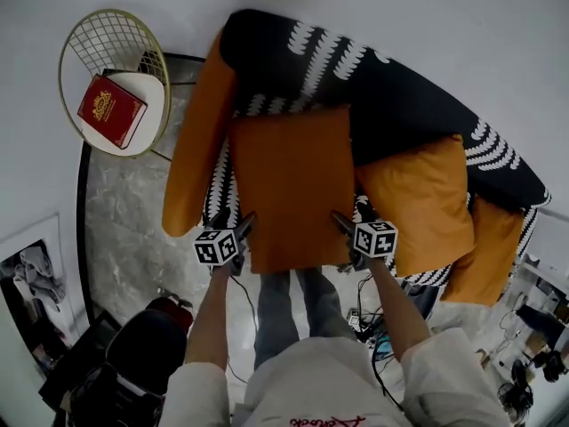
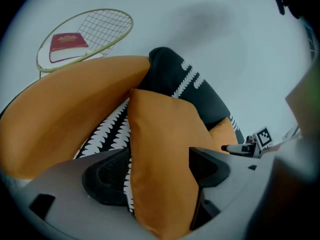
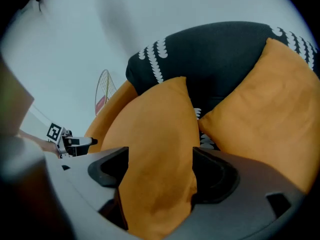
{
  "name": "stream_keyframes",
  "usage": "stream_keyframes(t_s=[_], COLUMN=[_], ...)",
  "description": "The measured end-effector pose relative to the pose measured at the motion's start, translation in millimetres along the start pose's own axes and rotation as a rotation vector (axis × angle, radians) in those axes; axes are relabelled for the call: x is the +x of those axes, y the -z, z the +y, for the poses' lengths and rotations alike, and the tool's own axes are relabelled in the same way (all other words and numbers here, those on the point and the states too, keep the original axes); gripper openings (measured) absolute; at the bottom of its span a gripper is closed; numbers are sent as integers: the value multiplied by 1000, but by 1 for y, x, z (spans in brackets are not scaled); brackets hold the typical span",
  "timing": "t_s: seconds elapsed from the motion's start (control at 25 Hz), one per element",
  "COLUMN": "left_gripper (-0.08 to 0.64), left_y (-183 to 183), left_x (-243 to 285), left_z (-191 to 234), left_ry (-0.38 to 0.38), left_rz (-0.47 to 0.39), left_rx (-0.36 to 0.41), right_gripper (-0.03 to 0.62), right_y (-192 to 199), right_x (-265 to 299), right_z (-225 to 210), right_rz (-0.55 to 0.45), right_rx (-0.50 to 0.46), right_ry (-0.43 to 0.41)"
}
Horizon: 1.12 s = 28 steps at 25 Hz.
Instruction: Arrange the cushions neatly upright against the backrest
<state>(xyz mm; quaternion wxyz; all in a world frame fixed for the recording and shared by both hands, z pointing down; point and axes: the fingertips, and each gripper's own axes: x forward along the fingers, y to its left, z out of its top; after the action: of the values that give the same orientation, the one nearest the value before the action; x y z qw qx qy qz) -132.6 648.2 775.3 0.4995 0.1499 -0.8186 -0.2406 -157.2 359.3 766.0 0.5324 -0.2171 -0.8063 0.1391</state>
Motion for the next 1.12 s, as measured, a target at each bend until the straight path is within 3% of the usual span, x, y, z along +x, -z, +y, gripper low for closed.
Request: stream_keyframes(t_s=[0.24,0.4,0.68,0.76,0.92,1.0,1.12], left_gripper=[367,367,362,304,209,183,170], left_y=[-4,-4,2,0,-4,-5,-7], left_x=[36,52,68,70,68,65,59], left_z=[19,25,23,17,9,3,-5], left_ry=[-41,-41,9,33,61,70,81], left_rz=[97,156,167,170,169,176,151], left_rx=[-12,-3,-71,-59,-43,-29,-15], right_gripper=[396,396,394,351,178,123,89], right_y=[-15,-16,-14,-15,-17,-19,-19], right_x=[40,61,78,81,78,69,61], right_z=[-25,-30,-31,-26,-13,-9,-7], right_rz=[89,173,235,248,215,178,130], right_rx=[26,-12,-23,-32,8,22,25], right_ry=[3,-7,-42,-58,-134,-151,-148])
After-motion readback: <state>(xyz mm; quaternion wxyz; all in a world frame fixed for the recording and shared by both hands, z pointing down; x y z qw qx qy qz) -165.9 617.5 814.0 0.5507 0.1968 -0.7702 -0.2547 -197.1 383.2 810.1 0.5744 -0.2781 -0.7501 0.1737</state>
